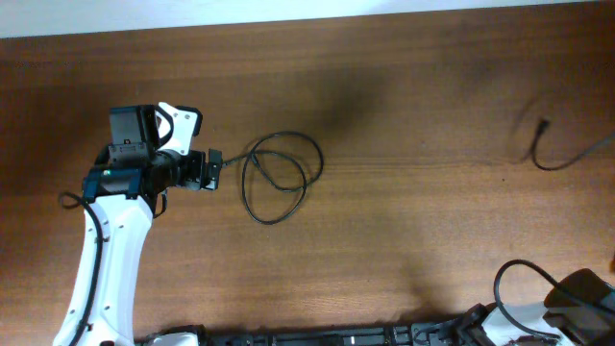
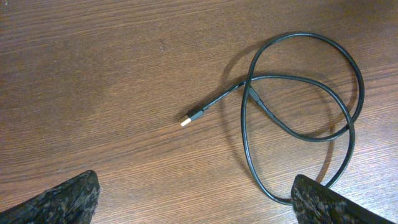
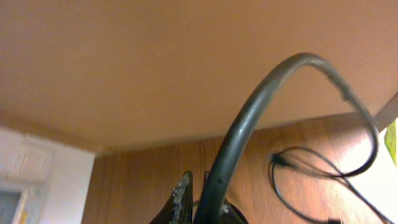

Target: Untangle cables

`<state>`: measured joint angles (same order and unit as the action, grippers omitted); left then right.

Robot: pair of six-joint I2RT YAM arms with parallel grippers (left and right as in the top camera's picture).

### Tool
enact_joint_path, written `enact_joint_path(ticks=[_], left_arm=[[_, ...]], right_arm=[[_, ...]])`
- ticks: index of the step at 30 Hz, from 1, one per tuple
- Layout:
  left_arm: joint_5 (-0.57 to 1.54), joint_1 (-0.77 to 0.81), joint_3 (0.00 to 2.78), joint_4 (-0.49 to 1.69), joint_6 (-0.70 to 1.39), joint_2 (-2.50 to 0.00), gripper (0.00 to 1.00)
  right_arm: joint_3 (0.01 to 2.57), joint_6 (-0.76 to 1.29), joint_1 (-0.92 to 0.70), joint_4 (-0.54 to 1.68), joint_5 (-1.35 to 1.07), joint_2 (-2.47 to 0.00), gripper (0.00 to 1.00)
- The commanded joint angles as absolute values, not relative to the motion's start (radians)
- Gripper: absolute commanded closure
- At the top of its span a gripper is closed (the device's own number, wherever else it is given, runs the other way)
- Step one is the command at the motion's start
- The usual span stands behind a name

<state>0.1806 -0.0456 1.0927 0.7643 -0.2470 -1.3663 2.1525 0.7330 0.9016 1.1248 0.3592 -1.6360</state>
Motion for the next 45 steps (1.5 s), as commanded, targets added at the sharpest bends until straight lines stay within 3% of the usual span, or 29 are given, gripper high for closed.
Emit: enact_joint_path(ticks=[1,5,17,23,29,37,38,39,40,41,45], left_arm=[[0.195,-0.051,1.098,0.765,-0.263,-1.359,0.01],[0.195,-0.051,1.098,0.765,-0.263,-1.359,0.01],[0.195,-0.051,1.098,0.765,-0.263,-1.359,0.01],[0.195,-0.051,1.098,0.765,-0.263,-1.359,0.01],[0.195,-0.051,1.098,0.765,-0.263,-1.359,0.01],[0.195,-0.051,1.098,0.765,-0.263,-1.359,0.01],[0.195,-0.051,1.098,0.765,-0.263,-1.359,0.01],[0.195,-0.051,1.098,0.765,-0.263,-1.359,0.01],[0.195,-0.051,1.098,0.765,-0.263,-1.359,0.01],[0.195,-0.051,1.098,0.765,-0.263,-1.359,0.01],[0.195,-0.051,1.098,0.765,-0.263,-1.359,0.01]], right_arm=[[2.153,0.588,0.925,1.017,0.371,-1.632,0.96],[2.153,0.414,0.883,0.973,0.349,-1.641,0.96],[2.149,0.415,0.875,1.195,0.109,-2.027,0.96],[2.149,0.379,0.864,1.277,0.100,-2.136,0.96],[2.147,0.112,0.665,1.267,0.090,-2.146,0.96],[2.135,0.010,0.404,1.372,0.218,-2.191,0.96],[2.128,0.010,0.397,1.377,0.218,-2.207,0.93],[2.117,0.011,0.393,1.378,0.218,-2.220,0.83],[2.092,0.011,0.392,1.377,0.218,-2.232,0.58],[2.066,0.011,0.392,1.374,0.218,-2.234,0.01],[2.017,0.011,0.392,1.375,0.210,-2.234,0.01]])
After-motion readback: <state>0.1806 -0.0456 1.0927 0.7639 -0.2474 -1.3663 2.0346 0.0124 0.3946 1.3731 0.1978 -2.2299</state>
